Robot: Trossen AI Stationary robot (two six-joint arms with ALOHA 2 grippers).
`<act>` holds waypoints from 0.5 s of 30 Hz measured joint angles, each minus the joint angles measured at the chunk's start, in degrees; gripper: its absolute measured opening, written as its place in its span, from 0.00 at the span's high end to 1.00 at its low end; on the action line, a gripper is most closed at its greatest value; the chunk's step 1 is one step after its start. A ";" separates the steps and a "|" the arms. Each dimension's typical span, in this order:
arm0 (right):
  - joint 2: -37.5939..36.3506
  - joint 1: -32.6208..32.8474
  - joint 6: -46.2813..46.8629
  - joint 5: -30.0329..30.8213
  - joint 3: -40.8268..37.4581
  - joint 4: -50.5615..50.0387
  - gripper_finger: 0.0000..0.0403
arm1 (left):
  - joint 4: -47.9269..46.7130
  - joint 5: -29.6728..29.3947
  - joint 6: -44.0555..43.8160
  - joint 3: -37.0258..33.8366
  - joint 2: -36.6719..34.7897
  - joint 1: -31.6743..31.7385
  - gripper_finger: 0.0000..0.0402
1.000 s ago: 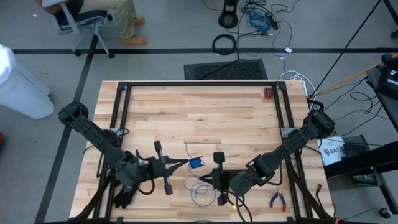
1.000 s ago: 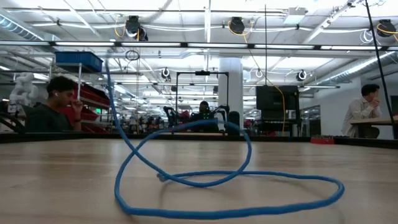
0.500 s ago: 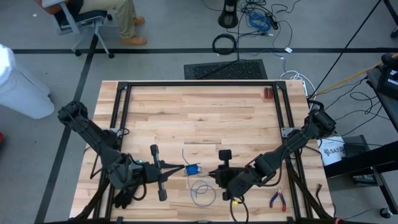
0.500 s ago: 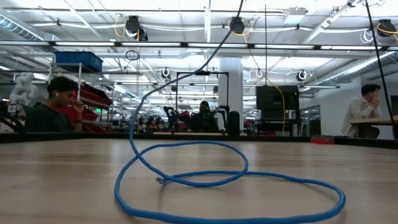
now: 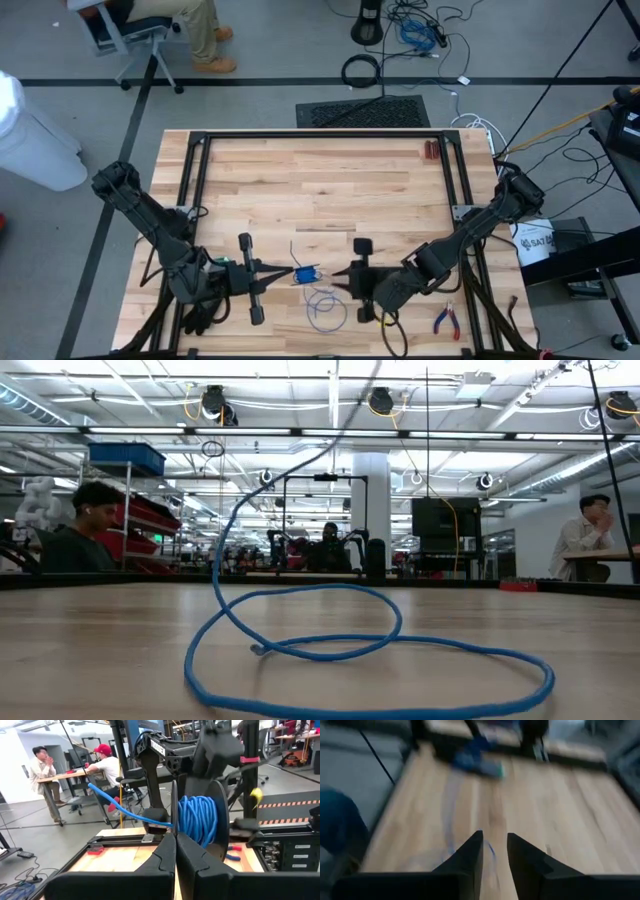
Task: Coil cords
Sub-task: Uncoil the blue wire from the spool
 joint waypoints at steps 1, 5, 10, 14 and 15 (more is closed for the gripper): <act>0.30 0.04 -1.75 -0.06 0.00 3.06 0.81 | -0.05 0.00 -0.05 0.00 0.00 -0.14 1.00; 1.28 0.35 -6.13 -0.25 0.00 10.17 0.80 | -0.26 0.00 -0.04 0.00 0.01 -0.40 1.00; 1.35 0.48 -6.38 -0.25 0.00 14.09 0.80 | -0.23 0.00 -0.02 0.00 0.01 -0.58 1.00; 1.35 0.57 -9.42 -0.29 0.00 19.15 0.80 | -0.19 0.00 -0.02 0.00 0.02 -0.54 1.00; 1.35 0.59 -10.15 -0.29 0.00 19.69 0.80 | -0.19 0.00 -0.02 0.00 0.02 -0.54 1.00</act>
